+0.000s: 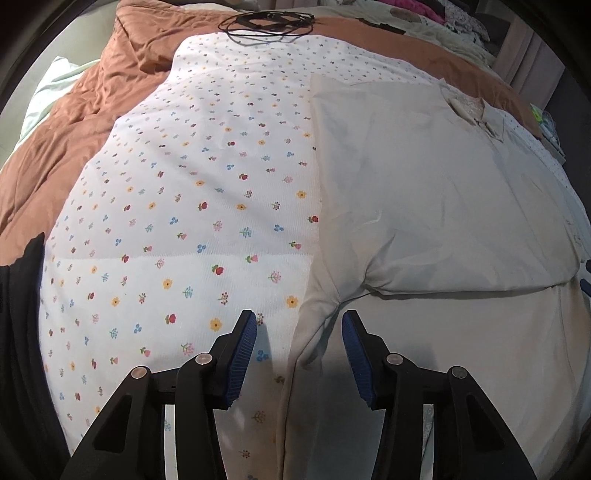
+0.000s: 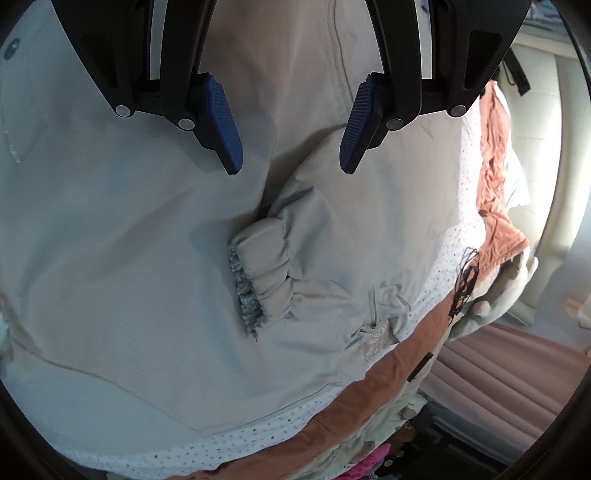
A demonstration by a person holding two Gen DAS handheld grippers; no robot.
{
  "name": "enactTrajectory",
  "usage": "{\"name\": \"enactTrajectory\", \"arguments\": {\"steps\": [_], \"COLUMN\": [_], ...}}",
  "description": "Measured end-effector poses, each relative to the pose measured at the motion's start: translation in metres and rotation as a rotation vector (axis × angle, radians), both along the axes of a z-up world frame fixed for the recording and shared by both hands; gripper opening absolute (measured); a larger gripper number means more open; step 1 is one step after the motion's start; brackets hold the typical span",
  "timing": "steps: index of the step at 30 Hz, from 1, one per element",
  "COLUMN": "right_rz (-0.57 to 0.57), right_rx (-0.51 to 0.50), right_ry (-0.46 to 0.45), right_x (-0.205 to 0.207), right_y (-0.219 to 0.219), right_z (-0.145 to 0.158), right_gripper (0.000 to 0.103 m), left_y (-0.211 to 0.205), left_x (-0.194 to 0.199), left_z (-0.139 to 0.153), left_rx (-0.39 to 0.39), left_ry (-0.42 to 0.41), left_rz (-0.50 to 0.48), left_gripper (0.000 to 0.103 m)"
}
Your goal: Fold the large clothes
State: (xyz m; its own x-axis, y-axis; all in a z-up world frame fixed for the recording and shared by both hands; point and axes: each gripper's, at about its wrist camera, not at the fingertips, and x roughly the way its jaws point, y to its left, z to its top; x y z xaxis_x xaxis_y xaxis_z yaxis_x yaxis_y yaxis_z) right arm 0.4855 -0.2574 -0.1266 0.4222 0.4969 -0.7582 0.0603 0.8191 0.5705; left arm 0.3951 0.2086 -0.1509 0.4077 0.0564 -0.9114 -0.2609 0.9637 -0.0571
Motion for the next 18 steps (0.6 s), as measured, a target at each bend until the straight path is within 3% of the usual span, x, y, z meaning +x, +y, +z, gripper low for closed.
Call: {"name": "enactTrajectory", "arguments": {"steps": [5,7,17,18], "right_rz": [-0.004,-0.001,0.0,0.004], "right_rx": [-0.006,-0.028,-0.069,-0.062], "right_ry": [-0.027,-0.03,-0.013,-0.005], "right_x": [0.023,0.034,0.056,0.054], "right_y": [0.004,0.004,-0.001,-0.002], "right_z": [-0.006,-0.009,-0.021,-0.02], "right_gripper": [0.052,0.017,0.014,0.021], "left_y": [0.001,0.0,-0.003,-0.004], "left_x": [0.009,0.011,0.017,0.016], "left_z": [-0.006,-0.008,-0.007,-0.006], "left_rx": [0.009,0.024,0.058,0.065], "left_ry": [0.008,0.01,0.028,0.029], "left_rz": [0.01,0.005,0.013,0.017], "left_gripper": [0.047,0.047,0.047,0.047]}}
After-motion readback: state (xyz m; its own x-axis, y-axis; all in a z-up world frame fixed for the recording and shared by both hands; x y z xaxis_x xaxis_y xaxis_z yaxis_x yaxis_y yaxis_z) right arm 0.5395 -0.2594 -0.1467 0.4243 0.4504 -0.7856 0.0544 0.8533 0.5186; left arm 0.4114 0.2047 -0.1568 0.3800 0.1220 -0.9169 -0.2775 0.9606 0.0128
